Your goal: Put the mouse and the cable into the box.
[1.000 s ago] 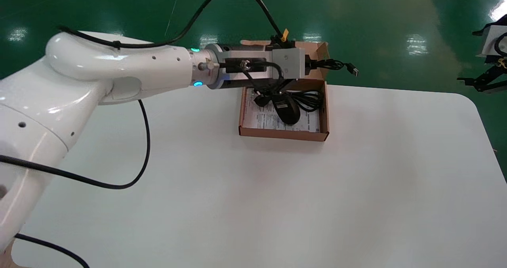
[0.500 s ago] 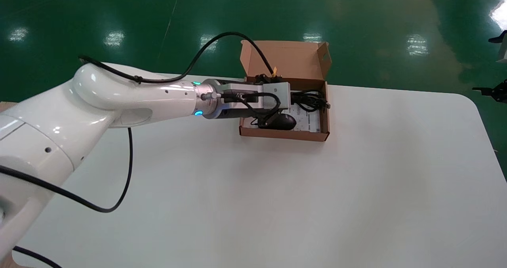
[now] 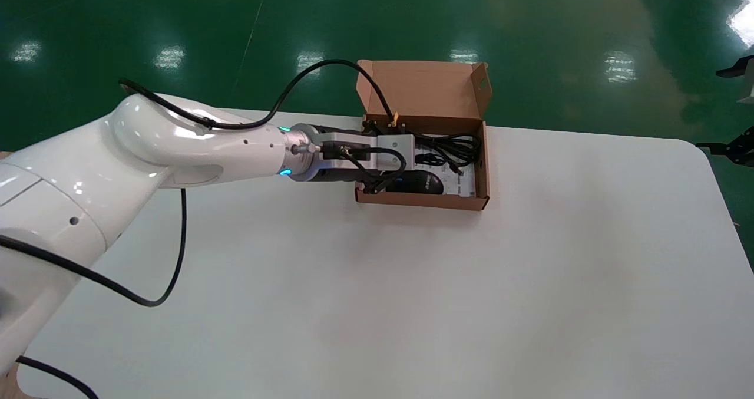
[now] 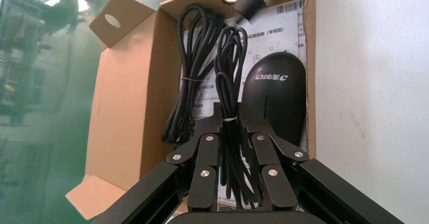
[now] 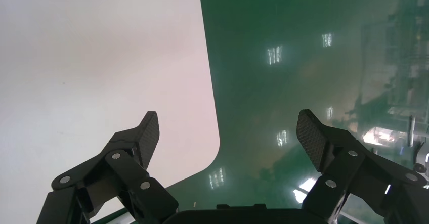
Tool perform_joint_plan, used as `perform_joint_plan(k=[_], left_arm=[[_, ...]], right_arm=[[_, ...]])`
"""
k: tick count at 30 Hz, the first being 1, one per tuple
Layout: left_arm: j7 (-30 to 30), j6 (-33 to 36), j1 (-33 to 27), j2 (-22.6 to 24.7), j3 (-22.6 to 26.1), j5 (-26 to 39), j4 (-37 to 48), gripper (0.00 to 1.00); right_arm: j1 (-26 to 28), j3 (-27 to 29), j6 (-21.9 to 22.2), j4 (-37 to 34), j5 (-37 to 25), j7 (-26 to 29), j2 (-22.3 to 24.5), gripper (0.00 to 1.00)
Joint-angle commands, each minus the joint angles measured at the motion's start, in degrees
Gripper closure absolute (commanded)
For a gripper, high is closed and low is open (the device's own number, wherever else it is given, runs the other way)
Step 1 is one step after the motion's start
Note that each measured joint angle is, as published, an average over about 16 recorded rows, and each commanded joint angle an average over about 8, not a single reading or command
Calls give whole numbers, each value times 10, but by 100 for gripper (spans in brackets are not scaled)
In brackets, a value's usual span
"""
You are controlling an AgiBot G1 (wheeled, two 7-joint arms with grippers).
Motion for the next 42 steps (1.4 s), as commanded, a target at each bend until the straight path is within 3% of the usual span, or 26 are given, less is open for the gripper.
perform_joint_plan(k=[1, 11, 42], left_arm=[[0, -1, 0, 0, 1, 1, 1, 0], [-13, 24, 16, -21, -31, -13, -22, 0], [-179, 255, 200, -243, -315, -141, -258, 0]], right_arm=[[0, 0, 0, 0, 0, 0, 0, 0], [-27, 15, -6, 33, 23, 22, 6, 0], [-339, 193, -104, 424, 293, 290, 82, 0]])
